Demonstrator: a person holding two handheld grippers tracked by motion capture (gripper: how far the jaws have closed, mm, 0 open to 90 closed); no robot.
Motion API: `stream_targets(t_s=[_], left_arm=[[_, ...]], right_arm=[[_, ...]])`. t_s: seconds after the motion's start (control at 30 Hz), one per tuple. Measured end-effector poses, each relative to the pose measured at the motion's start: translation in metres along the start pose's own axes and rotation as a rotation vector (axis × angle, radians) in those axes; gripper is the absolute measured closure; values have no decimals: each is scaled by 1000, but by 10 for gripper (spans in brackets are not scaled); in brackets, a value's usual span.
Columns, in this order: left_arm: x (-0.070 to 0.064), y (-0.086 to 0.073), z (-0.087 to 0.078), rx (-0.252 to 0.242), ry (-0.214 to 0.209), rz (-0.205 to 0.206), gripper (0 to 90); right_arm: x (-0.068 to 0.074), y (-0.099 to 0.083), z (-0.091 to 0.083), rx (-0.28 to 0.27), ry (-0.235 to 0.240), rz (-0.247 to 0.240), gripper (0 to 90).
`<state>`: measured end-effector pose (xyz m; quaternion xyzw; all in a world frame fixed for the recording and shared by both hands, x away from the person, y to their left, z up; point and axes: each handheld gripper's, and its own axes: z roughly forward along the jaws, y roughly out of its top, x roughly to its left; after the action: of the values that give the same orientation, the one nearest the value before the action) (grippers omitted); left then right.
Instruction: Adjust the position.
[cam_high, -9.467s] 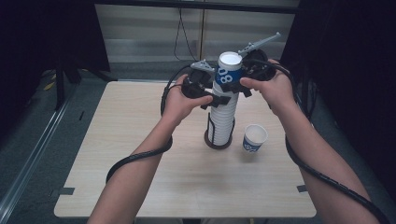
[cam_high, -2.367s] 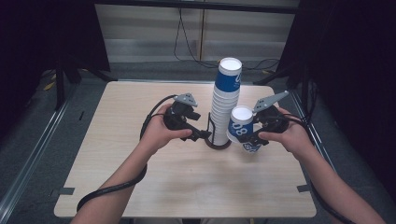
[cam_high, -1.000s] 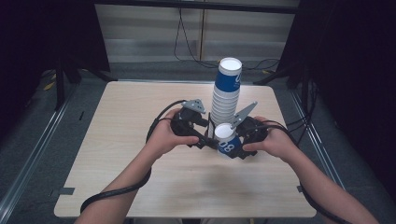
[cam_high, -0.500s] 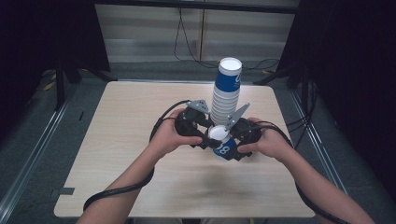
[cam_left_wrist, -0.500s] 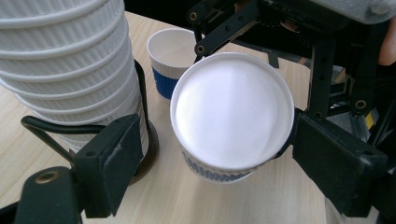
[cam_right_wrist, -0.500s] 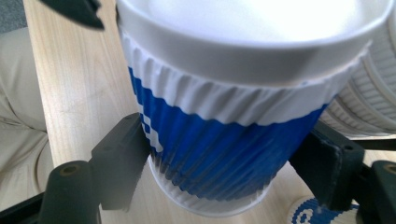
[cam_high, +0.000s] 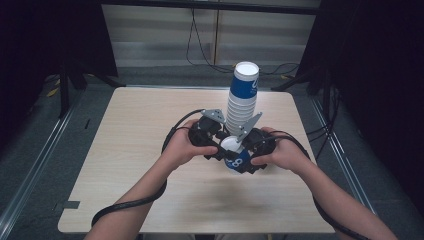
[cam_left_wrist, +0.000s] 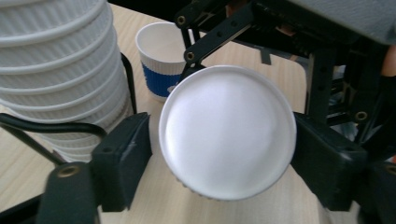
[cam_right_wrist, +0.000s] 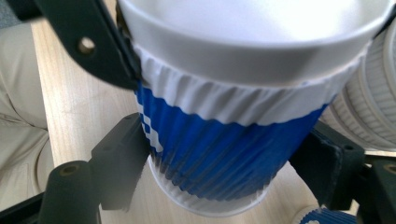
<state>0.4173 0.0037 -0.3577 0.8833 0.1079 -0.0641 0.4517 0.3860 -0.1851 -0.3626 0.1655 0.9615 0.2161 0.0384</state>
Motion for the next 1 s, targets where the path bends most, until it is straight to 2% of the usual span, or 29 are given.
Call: stream_targets(t_s=[0.07,0.13,0.2,0.23,0.5,0.6,0.7,0.73,0.83,1.0], left_arm=[[-1,-1,1,-8,-2,-1,287],[-2,0,-1,17,0,9,289],[-2,1,-2,27,5,10,290],[-3,0,-1,14,3,1,291],[-2,-6,-5,27,-5,-15,295],[-1,-7,-7,16,-3,-23,294],[1,-9,-14,3,5,-39,294],[1,-11,-16,-20,7,-49,294],[2,-13,-19,-30,4,-61,294],[3,-17,-21,-21,15,-64,294]], right_arm=[[1,0,0,5,-2,11,229],[1,1,1,-2,0,-12,229],[2,1,2,-8,1,-8,227],[2,1,2,-9,6,-7,227],[4,0,7,-46,20,-13,209],[5,-1,9,-65,22,5,198],[6,-6,13,-96,18,26,135],[6,-8,14,-100,15,29,130],[6,-12,15,-141,20,62,125],[6,-17,17,-172,19,100,123]])
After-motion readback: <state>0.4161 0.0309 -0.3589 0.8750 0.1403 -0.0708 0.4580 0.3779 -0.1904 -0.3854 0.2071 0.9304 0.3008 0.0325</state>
